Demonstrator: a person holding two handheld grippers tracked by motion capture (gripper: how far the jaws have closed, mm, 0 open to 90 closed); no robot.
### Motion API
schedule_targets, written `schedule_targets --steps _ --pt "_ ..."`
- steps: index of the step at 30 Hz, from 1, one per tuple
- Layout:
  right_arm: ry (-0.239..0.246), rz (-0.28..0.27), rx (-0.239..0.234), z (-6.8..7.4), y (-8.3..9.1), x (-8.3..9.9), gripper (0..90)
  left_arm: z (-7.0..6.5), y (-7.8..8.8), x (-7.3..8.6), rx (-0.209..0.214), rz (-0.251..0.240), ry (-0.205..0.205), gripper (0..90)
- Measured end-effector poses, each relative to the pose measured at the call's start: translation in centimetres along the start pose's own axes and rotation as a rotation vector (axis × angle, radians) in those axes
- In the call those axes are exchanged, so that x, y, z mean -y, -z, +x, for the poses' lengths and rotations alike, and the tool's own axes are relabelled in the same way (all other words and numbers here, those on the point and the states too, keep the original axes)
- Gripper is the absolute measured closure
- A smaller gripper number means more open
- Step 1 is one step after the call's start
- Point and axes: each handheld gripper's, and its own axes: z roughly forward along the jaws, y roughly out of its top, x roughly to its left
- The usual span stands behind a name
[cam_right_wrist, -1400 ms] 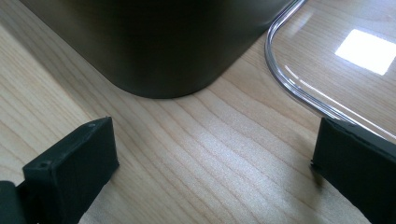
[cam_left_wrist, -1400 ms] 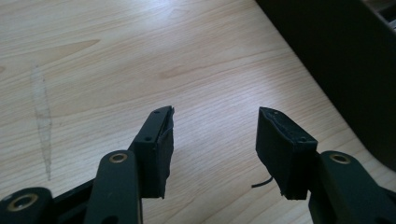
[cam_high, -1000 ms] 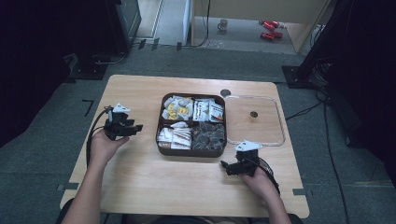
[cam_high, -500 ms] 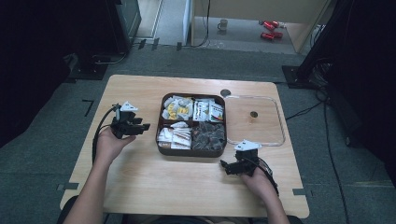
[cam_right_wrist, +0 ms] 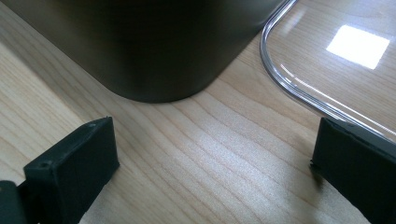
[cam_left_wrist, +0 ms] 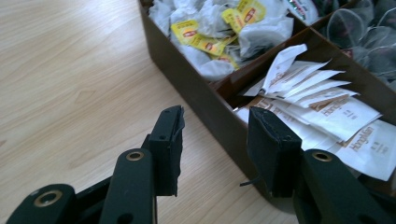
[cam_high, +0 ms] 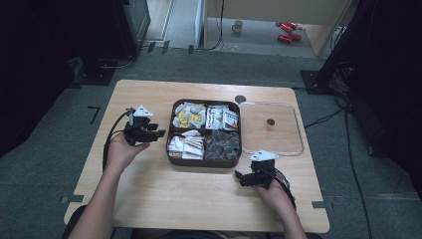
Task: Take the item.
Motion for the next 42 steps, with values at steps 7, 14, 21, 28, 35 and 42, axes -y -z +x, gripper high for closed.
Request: schedule_targets --steps 7,14,21,28,35,42 --pt "-0.003 0.000 0.003 0.0 0.0 0.0 0.1 -0.6 -0.6 -0.6 0.026 -0.002 -0.019 57.5" --pt "-0.004 -0.001 0.006 0.1 0.0 0.0 0.2 -1.1 -1.2 -1.1 0.048 -0.003 -0.040 58.3" --pt "-0.004 -0.002 0.006 0.1 0.0 0.0 0.2 -1.8 -2.2 -1.6 0.065 0.001 -0.064 59.2" --pt "-0.006 -0.001 0.007 0.1 0.0 0.0 0.2 -2.5 -3.5 -2.0 0.075 0.023 -0.101 60.5" --pt "-0.006 -0.002 0.007 0.1 0.0 0.0 0.2 -2.8 -5.3 -1.9 0.096 0.050 -0.129 63.6" --pt "-0.006 -0.002 0.007 0.1 0.0 0.0 0.2 -2.7 -6.2 -1.7 0.113 0.064 -0.131 69.5"
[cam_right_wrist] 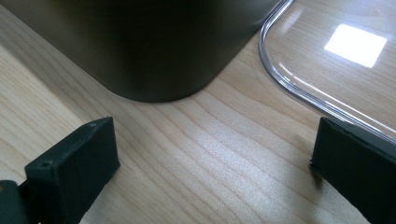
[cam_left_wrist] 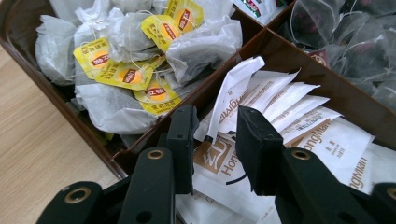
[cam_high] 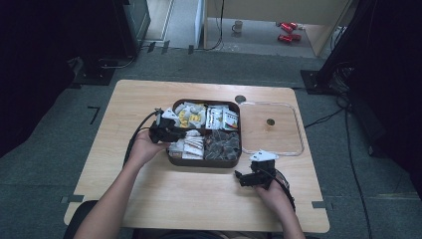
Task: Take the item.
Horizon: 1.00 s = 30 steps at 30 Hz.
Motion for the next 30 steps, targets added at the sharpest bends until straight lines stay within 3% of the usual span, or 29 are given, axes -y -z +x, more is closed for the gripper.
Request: schedule_targets --steps 7,12,19,30 --pt "0.000 0.000 0.000 0.0 0.0 0.0 0.2 0.3 -1.0 -0.1 -0.002 0.021 0.032 73.5" --pt "-0.001 0.000 0.000 0.0 0.0 0.0 0.2 0.3 -2.0 0.1 -0.003 0.048 0.026 79.2" --pt "-0.002 0.000 0.001 0.0 0.0 0.0 0.2 0.9 -1.9 0.2 0.031 0.043 0.051 84.4" --pt "-0.005 0.000 0.004 0.0 0.0 0.0 0.2 0.6 -1.2 -0.1 0.046 0.032 0.027 88.3"
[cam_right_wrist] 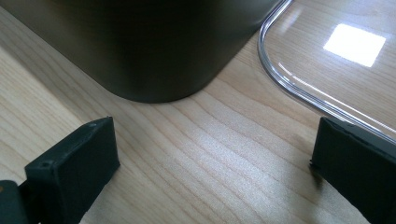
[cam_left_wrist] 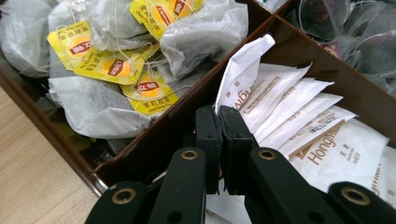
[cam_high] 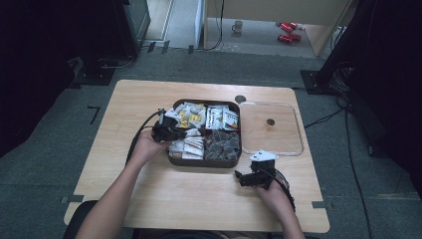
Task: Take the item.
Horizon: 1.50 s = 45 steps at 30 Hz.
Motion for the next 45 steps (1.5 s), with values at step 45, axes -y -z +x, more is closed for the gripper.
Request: schedule_targets --steps 45 --pt "0.019 0.001 -0.022 -0.2 0.0 0.0 0.1 1.1 8.2 1.8 -0.043 -0.157 0.073 88.4"
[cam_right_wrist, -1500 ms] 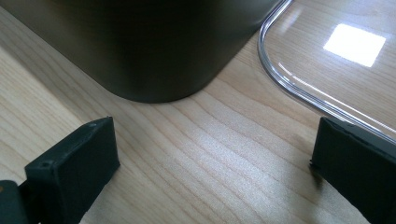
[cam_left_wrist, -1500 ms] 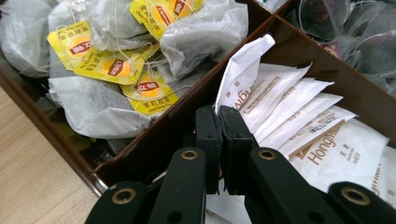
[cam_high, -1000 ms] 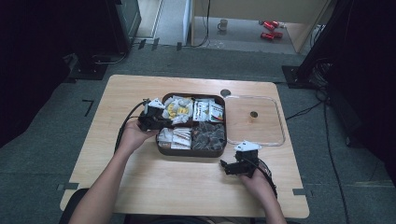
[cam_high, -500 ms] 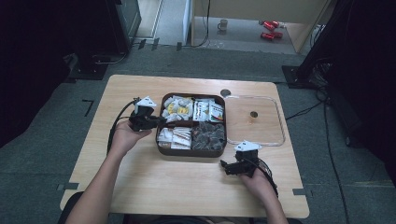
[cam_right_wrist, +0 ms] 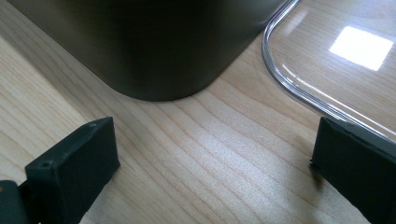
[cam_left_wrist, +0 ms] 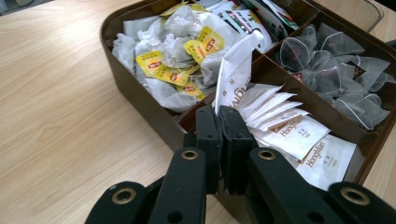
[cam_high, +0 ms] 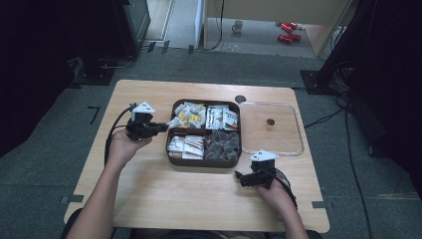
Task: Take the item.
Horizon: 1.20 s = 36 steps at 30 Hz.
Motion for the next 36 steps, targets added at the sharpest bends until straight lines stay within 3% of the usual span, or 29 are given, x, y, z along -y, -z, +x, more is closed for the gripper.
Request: schedule_targets --steps 19,32,36 --pt "0.010 0.001 -0.009 0.0 -0.1 -0.1 0.1 1.8 1.3 1.5 -0.049 0.007 0.050 88.4" --pt "0.013 0.001 -0.011 0.0 -0.1 -0.1 0.1 3.7 0.2 3.1 -0.075 0.045 0.100 88.2" --pt "0.014 0.001 -0.012 0.0 -0.1 -0.1 0.1 4.4 -0.2 3.6 -0.106 0.077 0.110 88.2"
